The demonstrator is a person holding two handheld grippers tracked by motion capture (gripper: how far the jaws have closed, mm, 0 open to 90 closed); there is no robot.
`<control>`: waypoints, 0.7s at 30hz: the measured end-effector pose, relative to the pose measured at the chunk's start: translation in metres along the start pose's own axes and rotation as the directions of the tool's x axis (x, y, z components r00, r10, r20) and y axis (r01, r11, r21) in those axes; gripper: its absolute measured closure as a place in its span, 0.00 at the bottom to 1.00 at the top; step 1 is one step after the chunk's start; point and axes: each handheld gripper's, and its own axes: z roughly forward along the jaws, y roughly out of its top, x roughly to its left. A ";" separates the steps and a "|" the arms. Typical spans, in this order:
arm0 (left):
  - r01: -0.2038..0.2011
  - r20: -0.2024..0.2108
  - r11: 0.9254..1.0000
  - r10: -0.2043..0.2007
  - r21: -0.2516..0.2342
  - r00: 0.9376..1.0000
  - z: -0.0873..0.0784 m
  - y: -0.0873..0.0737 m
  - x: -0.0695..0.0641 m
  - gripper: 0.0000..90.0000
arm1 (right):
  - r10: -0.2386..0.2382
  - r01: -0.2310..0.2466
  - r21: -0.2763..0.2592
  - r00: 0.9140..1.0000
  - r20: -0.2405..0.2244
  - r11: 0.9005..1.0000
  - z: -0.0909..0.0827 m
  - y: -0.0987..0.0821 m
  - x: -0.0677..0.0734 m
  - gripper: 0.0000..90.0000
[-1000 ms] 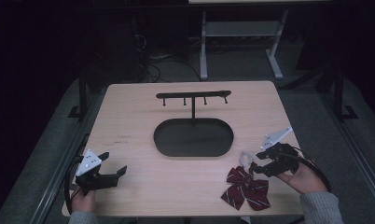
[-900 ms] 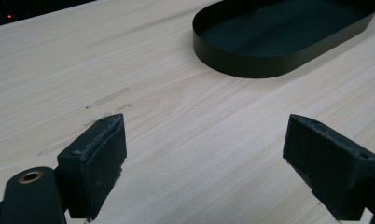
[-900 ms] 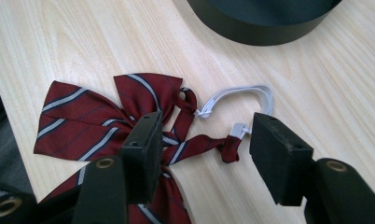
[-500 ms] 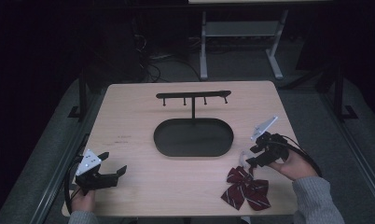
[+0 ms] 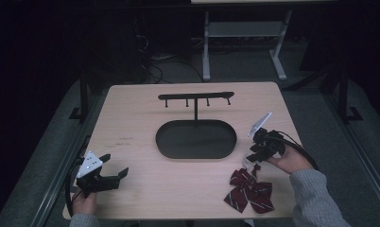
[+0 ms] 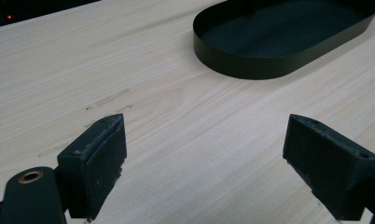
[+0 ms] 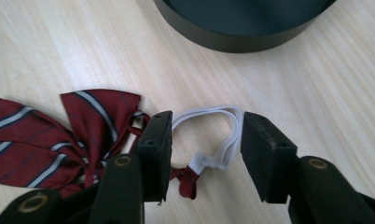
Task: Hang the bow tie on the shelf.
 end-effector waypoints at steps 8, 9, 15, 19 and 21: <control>0.000 0.001 1.000 0.000 -0.002 1.000 0.000 0.000 0.000 0.15 | 0.009 -0.009 0.055 1.000 0.005 0.998 0.011 0.004 -0.010 0.65; -0.001 0.001 1.000 0.001 -0.001 1.000 0.000 0.000 0.000 0.15 | 0.010 -0.011 0.061 1.000 0.009 0.998 0.012 0.005 -0.011 0.66; 0.001 0.001 1.000 -0.001 -0.002 1.000 0.000 0.000 0.000 0.15 | 0.017 -0.019 0.102 1.000 0.018 0.995 0.022 0.008 -0.015 0.70; 0.004 0.003 1.000 -0.004 -0.003 1.000 0.000 0.000 -0.001 0.15 | 0.022 -0.026 0.128 0.999 0.031 0.991 0.027 0.008 -0.017 0.72; 0.001 0.003 1.000 -0.001 -0.004 1.000 0.001 0.000 -0.001 0.15 | 0.023 -0.027 0.141 0.999 0.029 0.990 0.030 0.008 -0.019 0.74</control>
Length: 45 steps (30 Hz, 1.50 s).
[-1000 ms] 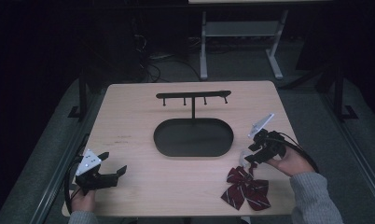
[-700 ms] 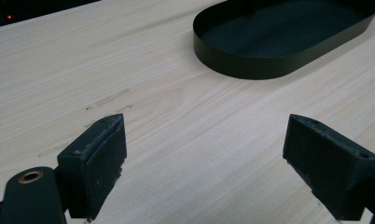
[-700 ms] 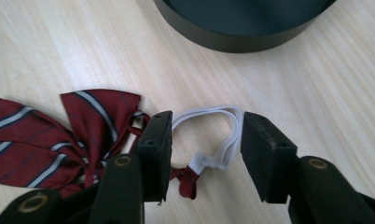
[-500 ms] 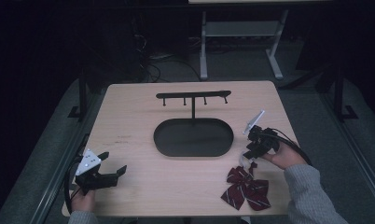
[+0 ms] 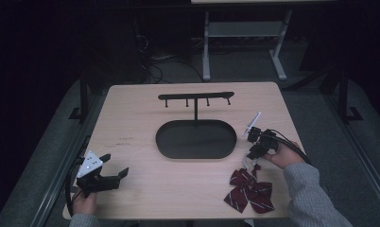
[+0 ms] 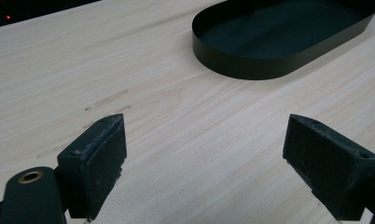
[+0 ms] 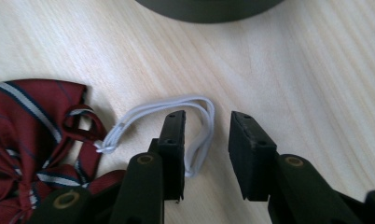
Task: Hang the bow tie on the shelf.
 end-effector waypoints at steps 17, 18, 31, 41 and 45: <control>-0.007 0.000 1.000 0.007 0.002 1.000 -0.001 0.000 0.000 0.15 | -0.023 0.021 0.063 1.000 0.021 0.998 0.009 0.004 0.004 0.91; -0.007 0.000 1.000 0.007 0.004 1.000 -0.001 0.000 0.000 0.15 | -0.029 0.028 0.064 0.999 0.020 0.998 0.010 0.005 0.004 0.93; -0.006 -0.001 1.000 0.006 0.003 1.000 -0.001 0.000 0.000 0.15 | -0.032 0.031 0.059 0.999 0.020 0.998 0.007 0.004 0.006 0.98; -0.007 -0.001 1.000 0.007 0.003 1.000 0.000 0.000 -0.002 0.15 | -0.059 0.059 0.004 0.998 0.020 0.998 -0.008 0.003 0.016 0.98; -0.007 -0.001 1.000 0.007 0.005 1.000 0.000 0.000 -0.002 0.15 | -0.075 0.075 0.001 0.997 0.018 0.997 -0.013 0.003 0.019 0.98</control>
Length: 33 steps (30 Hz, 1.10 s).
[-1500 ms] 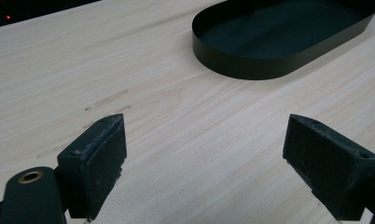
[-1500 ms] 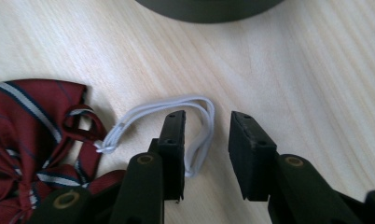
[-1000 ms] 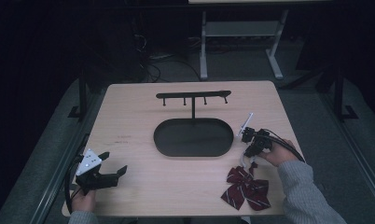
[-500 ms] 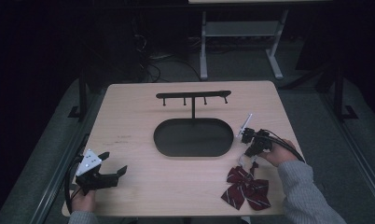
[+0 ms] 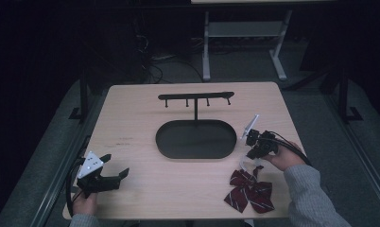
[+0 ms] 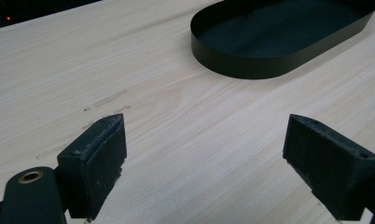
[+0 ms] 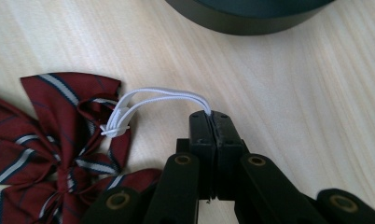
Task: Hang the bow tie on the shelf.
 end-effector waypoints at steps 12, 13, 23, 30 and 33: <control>0.000 -0.001 1.000 0.000 0.000 1.000 0.000 0.000 0.000 0.15 | -0.063 0.063 -0.042 0.998 0.003 0.997 -0.027 0.012 0.014 0.98; 0.000 -0.001 1.000 0.000 0.001 1.000 0.000 0.000 0.000 0.15 | -0.069 0.069 -0.045 0.998 0.003 0.997 -0.028 0.013 0.015 0.98; 0.003 -0.004 1.000 -0.003 -0.002 1.000 0.000 0.000 0.000 0.15 | -0.097 0.097 -0.078 0.995 0.002 0.992 -0.045 0.017 0.024 0.98; -0.001 -0.003 1.000 0.001 0.001 1.000 0.001 0.000 -0.001 0.15 | -0.116 0.117 -0.096 0.993 0.015 0.988 -0.057 0.018 0.030 0.98; -0.004 -0.003 1.000 0.004 0.000 1.000 0.000 0.001 0.000 0.15 | -0.127 0.128 -0.098 0.992 0.020 0.987 -0.061 0.019 0.033 0.98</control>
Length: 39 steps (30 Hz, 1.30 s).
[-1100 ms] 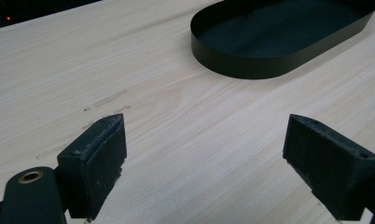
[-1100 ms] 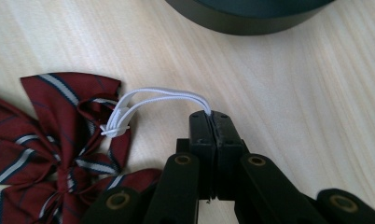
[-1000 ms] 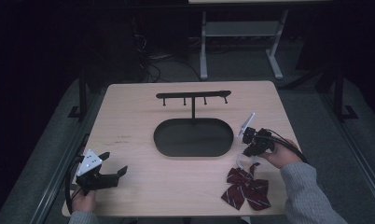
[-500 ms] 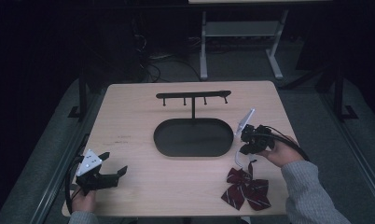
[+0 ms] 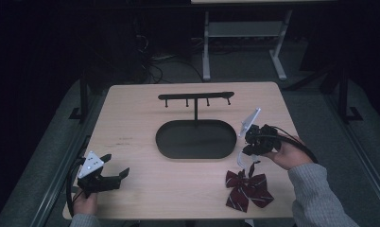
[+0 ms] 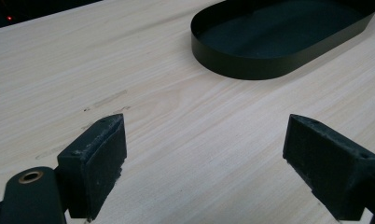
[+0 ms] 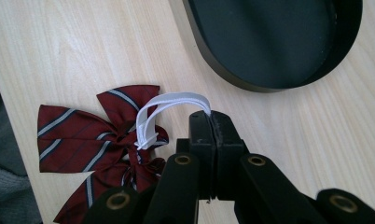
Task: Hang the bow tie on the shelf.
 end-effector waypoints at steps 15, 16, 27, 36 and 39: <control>-0.007 0.000 1.000 0.007 0.000 1.000 0.000 0.000 0.001 0.15 | -0.052 0.053 -0.042 0.999 0.014 0.998 -0.022 0.015 0.008 0.98; -0.005 0.000 1.000 0.005 0.000 1.000 0.000 0.000 0.001 0.15 | -0.057 0.058 -0.046 0.998 0.014 0.997 -0.023 0.016 0.008 0.98; -0.002 -0.003 1.000 0.002 -0.006 1.000 -0.001 0.000 0.001 0.15 | -0.092 0.093 -0.052 0.995 0.027 0.994 -0.036 0.033 0.013 0.98; 0.002 -0.003 1.000 -0.002 -0.009 1.000 -0.001 0.000 0.001 0.15 | -0.118 0.119 -0.072 0.993 0.018 0.990 -0.042 0.046 0.013 0.98; 0.003 -0.003 1.000 -0.003 -0.011 1.000 -0.001 0.000 0.001 0.15 | -0.126 0.127 -0.080 0.992 0.019 0.989 -0.046 0.050 0.012 0.98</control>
